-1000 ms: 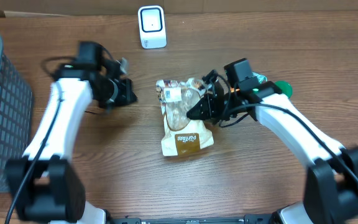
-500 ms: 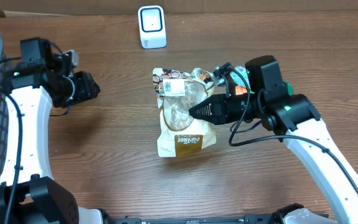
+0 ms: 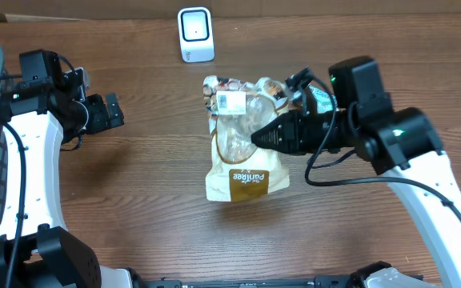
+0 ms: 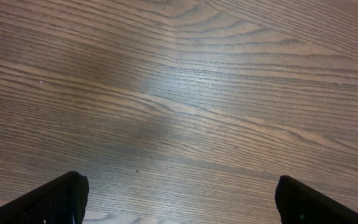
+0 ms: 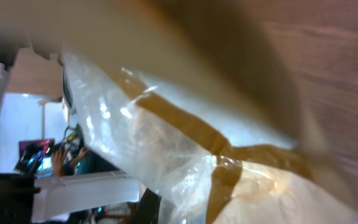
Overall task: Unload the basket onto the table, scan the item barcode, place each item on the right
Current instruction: 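Carry the beige pouch with the right gripper up to the scanner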
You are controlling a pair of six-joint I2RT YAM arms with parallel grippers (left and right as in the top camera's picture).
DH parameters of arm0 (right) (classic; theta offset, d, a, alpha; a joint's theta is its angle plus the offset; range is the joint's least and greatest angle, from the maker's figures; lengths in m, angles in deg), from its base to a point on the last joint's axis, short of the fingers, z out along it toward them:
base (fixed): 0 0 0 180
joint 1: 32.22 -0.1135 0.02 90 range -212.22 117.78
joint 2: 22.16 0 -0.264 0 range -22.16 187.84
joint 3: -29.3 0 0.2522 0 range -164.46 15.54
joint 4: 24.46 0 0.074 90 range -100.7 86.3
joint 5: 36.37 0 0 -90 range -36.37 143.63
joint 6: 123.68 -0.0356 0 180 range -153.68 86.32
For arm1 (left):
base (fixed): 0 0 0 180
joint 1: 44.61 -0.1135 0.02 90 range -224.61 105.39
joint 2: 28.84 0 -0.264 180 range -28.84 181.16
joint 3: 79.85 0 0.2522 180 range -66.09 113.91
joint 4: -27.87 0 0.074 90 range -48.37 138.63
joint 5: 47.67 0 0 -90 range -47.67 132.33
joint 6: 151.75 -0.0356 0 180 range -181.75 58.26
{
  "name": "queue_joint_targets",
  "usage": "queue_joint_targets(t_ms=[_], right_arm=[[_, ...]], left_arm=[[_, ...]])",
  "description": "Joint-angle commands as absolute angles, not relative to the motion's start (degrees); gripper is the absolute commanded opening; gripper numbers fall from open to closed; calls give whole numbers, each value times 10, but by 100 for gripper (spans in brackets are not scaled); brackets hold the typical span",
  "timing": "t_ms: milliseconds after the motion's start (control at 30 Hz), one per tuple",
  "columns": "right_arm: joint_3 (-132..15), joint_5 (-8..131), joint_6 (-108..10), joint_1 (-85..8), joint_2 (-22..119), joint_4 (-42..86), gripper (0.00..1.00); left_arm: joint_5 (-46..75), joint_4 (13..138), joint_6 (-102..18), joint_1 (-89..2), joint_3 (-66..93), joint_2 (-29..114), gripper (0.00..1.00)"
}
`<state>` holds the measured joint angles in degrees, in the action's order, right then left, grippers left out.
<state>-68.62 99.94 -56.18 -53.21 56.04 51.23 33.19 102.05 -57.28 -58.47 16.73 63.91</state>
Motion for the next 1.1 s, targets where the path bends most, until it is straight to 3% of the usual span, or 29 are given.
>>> queue_joint_targets(t_ms=[0, 233, 433, 767, 1067], right_arm=[[-776, 960, -545, -531, 576, 551, 4], [-1018, 877, -472, -542, 692, 699, 4], [-1245, 680, -467, -571, 815, 772, 4], [-1251, 337, -408, -609, 940, 624, 4], [-1251, 163, -250, -655, 1103, 420, 4]], left_arm=[[340, 1020, -575, -585, 169, 641, 100], [340, 1020, -575, -585, 169, 641, 100], [340, 1020, -575, -585, 169, 641, 100], [340, 1020, -575, -585, 169, 641, 99], [340, 1020, -575, -585, 169, 641, 99]])
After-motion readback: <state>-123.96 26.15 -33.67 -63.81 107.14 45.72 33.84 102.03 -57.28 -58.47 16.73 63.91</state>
